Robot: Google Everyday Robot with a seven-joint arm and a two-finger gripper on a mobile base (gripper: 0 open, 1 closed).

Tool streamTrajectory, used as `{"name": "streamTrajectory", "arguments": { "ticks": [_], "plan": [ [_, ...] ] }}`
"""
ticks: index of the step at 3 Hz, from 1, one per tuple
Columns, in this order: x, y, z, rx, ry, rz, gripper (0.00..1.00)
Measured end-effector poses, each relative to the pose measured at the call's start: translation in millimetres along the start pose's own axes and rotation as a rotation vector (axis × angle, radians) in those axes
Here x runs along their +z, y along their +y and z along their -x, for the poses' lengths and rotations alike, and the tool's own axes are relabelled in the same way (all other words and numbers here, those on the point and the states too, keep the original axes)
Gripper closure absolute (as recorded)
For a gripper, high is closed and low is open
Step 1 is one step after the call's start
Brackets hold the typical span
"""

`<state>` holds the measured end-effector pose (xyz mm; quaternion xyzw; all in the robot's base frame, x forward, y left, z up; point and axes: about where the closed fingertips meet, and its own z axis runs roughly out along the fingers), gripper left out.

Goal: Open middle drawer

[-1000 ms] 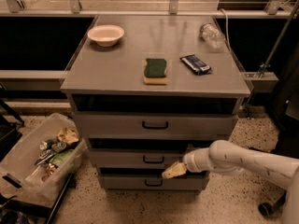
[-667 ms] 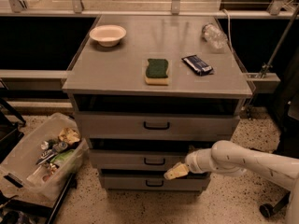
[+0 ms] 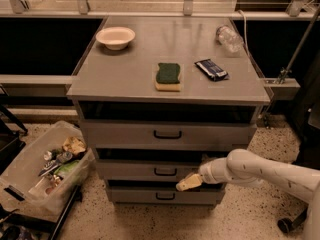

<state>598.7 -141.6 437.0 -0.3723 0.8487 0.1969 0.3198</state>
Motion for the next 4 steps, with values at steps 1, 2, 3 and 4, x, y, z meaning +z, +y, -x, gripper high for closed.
{"name": "streamTrajectory", "arguments": {
  "ticks": [1,2,3,4],
  "plan": [
    [0.0,0.0,0.0,0.0,0.0,0.0,0.01],
    [0.1,0.1,0.0,0.0,0.0,0.0,0.2],
    [0.1,0.1,0.0,0.0,0.0,0.0,0.43],
    [0.1,0.1,0.0,0.0,0.0,0.0,0.66]
  ]
}}
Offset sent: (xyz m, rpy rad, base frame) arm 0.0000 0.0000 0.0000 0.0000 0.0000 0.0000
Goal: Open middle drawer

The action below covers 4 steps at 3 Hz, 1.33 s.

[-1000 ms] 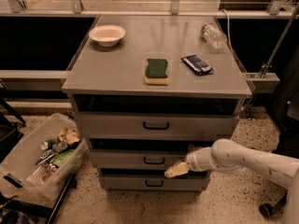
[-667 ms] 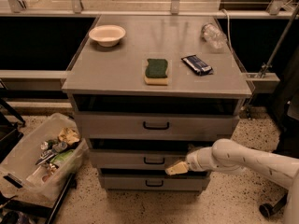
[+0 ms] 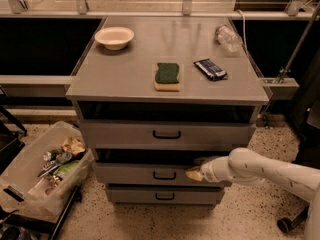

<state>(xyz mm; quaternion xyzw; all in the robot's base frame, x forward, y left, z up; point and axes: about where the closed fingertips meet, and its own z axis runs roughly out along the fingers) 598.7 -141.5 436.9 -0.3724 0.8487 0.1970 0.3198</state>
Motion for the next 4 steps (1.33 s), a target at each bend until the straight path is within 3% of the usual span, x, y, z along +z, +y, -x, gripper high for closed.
{"name": "streamTrajectory", "arguments": {
  "ticks": [1,2,4],
  "plan": [
    [0.0,0.0,0.0,0.0,0.0,0.0,0.89],
    [-0.2,-0.1,0.1,0.0,0.0,0.0,1.0],
    [-7.0,-0.2,5.6,0.0,0.0,0.0,1.0]
  ]
}}
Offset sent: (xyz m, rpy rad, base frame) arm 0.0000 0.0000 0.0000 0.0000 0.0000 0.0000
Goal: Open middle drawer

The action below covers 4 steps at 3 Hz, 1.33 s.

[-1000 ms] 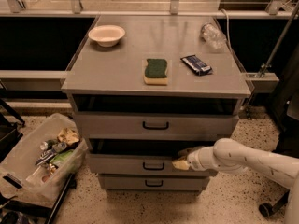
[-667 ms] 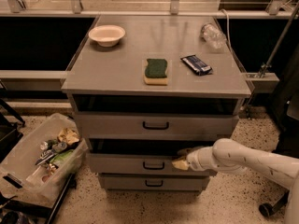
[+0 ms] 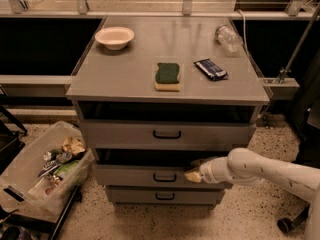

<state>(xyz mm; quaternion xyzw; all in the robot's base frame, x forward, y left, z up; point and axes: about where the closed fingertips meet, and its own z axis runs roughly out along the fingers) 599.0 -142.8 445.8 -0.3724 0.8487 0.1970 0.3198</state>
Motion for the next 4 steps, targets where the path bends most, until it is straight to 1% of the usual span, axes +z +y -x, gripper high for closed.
{"name": "streamTrajectory", "arguments": {
  "ticks": [1,2,3,4],
  "plan": [
    [-6,3,-16,-0.005,-0.014,-0.02,1.0],
    [-18,6,-18,-0.04,-0.031,-0.05,1.0],
    [-19,6,-18,-0.04,-0.031,-0.05,1.0],
    [-25,12,-29,-0.034,-0.033,-0.065,1.0]
  ]
}}
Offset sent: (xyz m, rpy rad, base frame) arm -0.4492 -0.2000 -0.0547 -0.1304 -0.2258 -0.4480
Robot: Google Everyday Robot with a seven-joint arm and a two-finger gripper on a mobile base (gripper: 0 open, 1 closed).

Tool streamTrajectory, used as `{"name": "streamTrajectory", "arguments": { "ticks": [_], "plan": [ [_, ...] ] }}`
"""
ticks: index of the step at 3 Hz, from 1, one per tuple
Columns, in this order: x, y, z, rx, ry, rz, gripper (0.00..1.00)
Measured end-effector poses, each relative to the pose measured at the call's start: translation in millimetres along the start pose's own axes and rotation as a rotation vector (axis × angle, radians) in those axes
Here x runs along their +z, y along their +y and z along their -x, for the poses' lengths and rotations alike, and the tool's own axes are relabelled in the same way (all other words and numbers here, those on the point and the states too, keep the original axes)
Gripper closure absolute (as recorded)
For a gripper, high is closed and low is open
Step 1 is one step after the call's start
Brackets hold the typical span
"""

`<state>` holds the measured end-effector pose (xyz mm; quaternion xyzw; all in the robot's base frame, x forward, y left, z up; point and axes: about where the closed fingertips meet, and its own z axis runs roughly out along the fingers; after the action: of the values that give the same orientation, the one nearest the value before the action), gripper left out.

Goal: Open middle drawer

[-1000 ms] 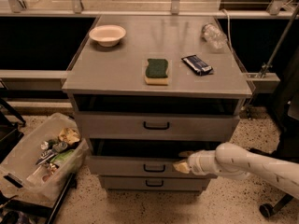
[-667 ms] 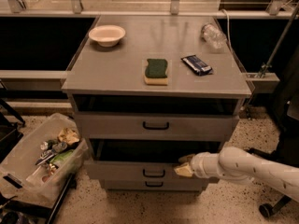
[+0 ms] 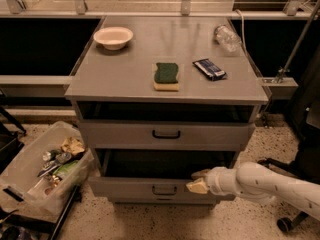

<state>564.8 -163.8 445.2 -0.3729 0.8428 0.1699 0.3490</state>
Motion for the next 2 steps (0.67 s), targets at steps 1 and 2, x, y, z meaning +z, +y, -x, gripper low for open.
{"name": "streamTrajectory", "arguments": {
  "ticks": [1,2],
  "plan": [
    [-1.4,0.8,0.0,0.0,0.0,0.0,1.0],
    [-7.9,7.7,-8.6,0.011,-0.003,-0.01,1.0]
  ]
}}
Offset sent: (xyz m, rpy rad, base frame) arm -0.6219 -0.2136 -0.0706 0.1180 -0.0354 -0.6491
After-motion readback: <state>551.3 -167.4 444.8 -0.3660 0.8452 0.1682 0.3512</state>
